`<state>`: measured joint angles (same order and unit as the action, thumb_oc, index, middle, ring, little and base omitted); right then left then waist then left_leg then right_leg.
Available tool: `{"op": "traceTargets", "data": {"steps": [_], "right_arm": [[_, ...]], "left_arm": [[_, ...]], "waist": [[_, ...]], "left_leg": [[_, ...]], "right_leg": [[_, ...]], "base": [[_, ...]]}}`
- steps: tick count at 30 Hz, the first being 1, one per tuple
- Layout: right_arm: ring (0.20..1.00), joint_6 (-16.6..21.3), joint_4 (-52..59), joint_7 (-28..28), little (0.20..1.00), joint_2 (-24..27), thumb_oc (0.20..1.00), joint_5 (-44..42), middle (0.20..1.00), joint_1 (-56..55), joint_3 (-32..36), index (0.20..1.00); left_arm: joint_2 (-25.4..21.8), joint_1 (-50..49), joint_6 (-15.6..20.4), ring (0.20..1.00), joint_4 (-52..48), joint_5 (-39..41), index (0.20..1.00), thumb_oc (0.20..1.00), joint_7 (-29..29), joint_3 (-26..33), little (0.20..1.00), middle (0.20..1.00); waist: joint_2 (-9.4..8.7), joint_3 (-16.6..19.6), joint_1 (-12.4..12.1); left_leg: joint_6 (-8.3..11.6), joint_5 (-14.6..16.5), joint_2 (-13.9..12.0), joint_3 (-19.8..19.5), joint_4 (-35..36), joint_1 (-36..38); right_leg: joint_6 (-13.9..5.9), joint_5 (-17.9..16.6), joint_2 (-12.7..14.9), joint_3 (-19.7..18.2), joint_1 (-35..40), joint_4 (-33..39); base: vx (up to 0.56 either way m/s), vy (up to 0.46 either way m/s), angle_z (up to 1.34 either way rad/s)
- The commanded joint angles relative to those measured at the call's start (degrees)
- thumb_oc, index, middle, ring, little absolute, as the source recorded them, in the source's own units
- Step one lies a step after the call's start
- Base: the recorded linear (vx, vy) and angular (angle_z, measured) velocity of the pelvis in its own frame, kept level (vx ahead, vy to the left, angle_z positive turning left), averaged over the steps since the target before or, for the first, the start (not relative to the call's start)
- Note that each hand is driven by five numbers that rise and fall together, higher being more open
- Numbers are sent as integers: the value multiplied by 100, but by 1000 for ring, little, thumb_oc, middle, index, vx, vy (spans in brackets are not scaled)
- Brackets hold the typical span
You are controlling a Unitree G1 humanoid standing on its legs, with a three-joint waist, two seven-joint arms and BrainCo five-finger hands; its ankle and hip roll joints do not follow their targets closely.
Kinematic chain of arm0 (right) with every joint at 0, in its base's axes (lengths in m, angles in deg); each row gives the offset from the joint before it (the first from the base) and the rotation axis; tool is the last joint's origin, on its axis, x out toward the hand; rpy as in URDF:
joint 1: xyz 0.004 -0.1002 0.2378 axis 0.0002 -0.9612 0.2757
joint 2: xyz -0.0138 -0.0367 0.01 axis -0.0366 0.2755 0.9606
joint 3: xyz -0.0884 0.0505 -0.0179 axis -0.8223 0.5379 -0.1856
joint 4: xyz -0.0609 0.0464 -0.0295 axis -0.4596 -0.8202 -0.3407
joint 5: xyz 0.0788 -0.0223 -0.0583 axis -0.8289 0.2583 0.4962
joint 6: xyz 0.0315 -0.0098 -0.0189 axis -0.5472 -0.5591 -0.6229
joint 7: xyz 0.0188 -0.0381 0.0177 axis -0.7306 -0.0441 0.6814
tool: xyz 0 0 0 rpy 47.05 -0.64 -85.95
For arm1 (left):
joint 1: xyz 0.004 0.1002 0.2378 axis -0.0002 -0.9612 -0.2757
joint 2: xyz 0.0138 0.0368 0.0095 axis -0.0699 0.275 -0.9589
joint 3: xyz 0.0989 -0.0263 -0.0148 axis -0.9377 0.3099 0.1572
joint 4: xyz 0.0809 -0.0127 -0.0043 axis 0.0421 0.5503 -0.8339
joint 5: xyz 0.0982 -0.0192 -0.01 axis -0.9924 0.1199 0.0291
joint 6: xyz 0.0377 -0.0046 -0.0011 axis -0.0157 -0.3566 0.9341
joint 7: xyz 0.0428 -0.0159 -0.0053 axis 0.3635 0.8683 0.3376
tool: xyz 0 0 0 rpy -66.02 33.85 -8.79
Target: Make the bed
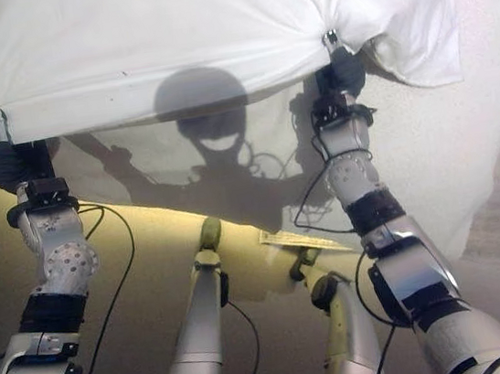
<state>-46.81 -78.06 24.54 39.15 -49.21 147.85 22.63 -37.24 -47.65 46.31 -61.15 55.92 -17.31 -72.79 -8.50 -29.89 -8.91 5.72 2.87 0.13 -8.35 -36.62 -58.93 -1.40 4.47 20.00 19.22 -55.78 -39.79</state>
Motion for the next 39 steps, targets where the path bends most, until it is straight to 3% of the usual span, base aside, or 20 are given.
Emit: {"op": "traceTargets", "data": {"steps": [1, 8, 19, 25, 27, 30, 31, 32, 33, 34, 35, 36, 37, 39], "right_arm": [[200, 504, 331, 180, 200, 444, 200, 189, 200, -703, 678, 200], [200, 468, 692, 386, 200, 294, 200, 172, 200, -1337, 855, 200], [200, 395, 733, 503, 200, 312, 200, 232, 200, -1284, 780, 200], [200, 467, 790, 268, 200, 433, 200, 664, 200, -1408, 905, 200], [200, 467, 851, 127, 200, 548, 200, 1028, 200, -1760, 1091, 200], [200, 466, 935, 107, 200, 565, 200, 1101, 200, -1817, 1111, 200], [200, 412, 979, 120, 200, 634, 200, 1205, 200, -1844, 1135, 200], [200, 402, 1030, 184, 200, 657, 200, 1185, 200, -1897, 1120, 200], [200, 432, 1043, 222, 200, 673, 200, 1239, 200, -2079, 1081, 200], [200, 511, 1169, 187, 200, 625, 200, 1353, 200, -2337, 1119, 200], [200, 403, 1349, 224, 200, 625, 200, 1256, 200, -2505, 1234, 200], [200, 384, 1370, 239, 200, 648, 200, 1237, 200, -2536, 1254, 200], [200, 452, 1310, 255, 200, 648, 200, 1106, 200, -2633, 1164, 200], [200, 442, 1284, 210, 200, 623, 200, 1135, 200, -2493, 1106, 200]], "left_arm": [[-250, -489, 427, 200, -48, -180, 200, 200, -70, 1006, 200, 200], [-230, -506, 387, 200, -205, -209, 200, 200, -198, 1035, 200, 200], [-106, -763, 220, 200, -270, -616, 200, 200, -151, 1032, 200, 200], [-313, -1342, -40, 200, -500, -1381, 200, 200, -184, 1122, 200, 200], [-553, -1645, -163, 200, -472, -1703, 200, 200, -285, 1244, 200, 200], [-833, -1757, -179, 200, -499, -1779, 200, 200, -349, 1311, 200, 200], [-1012, -1835, -244, 200, -484, -1792, 200, 200, -484, 1348, 200, 200], [-1005, -1812, -244, 200, -482, -1731, 200, 200, -535, 1305, 200, 200], [-882, -1841, -228, 200, -380, -1595, 200, 200, -569, 1254, 200, 200], [-776, -1982, -202, 200, -330, -1514, 200, 200, -567, 1335, 200, 200], [-717, -2062, -215, 200, -430, -1382, 200, 200, -653, 1419, 200, 200], [-701, -2068, -220, 200, -437, -1362, 200, 200, -674, 1413, 200, 200], [-503, -1931, -251, 200, -371, -1097, 200, 200, -649, 1259, 200, 200], [-417, -1883, -209, 200, -367, -1065, 200, 200, -623, 1252, 200, 200]], "waist": [[431, 828, 83], [368, 965, 82], [318, 1038, 129], [379, 1063, 100], [525, 1095, 93], [544, 958, 3], [536, 889, -43], [497, 886, 52], [404, 922, 216], [360, 970, 209], [522, 951, 100], [533, 938, 92], [625, 885, 175], [692, 778, 117]], "left_leg": [[-640, 420, 447, 316, 87, 91], [-661, 470, 505, 276, 54, 126], [-623, 446, 401, 299, 115, 27], [-730, 547, 488, 377, 83, 282], [-874, 692, 646, 463, 98, 706], [-968, 780, 682, 558, -20, 852], [-952, 825, 679, 638, -202, 868], [-938, 803, 699, 687, -215, 876], [-920, 805, 745, 757, -215, 952], [-901, 860, 791, 790, -207, 1100], [-894, 943, 734, 705, -162, 1329], [-899, 964, 745, 707, -170, 1349], [-723, 894, 634, 650, -385, 1423], [-614, 960, 545, 623, -603, 1500]], "right_leg": [[-930, -352, 117, -265, 201, 529], [-930, -303, 183, -214, 292, 520], [-887, -282, 146, -255, 105, 501], [-1027, -541, 259, -354, 311, 615], [-1224, -996, 498, -491, 447, 256], [-1220, -1025, 624, -329, 541, -115], [-1144, -708, 517, 0, 737, -209], [-1017, -474, 144, 81, 800, -63], [-894, -331, -405, 183, 978, 401], [-769, -268, -525, 271, 1204, 852], [-731, -201, -315, 411, 1224, 873], [-734, -166, -294, 403, 1224, 822], [-432, 187, -511, 330, 1326, 707], [-403, 253, -536, 391, 1453, 667]], "base": [[2, 34, 8], [16, 10, 8], [2, 3, 0], [33, 80, -2], [89, 175, 3], [43, 119, -3], [14, -35, -15], [60, -117, -24], [143, -158, -15], [205, -11, 3], [164, 72, 20], [105, 22, 29], [69, -34, -3], [28, 38, 3]]}}
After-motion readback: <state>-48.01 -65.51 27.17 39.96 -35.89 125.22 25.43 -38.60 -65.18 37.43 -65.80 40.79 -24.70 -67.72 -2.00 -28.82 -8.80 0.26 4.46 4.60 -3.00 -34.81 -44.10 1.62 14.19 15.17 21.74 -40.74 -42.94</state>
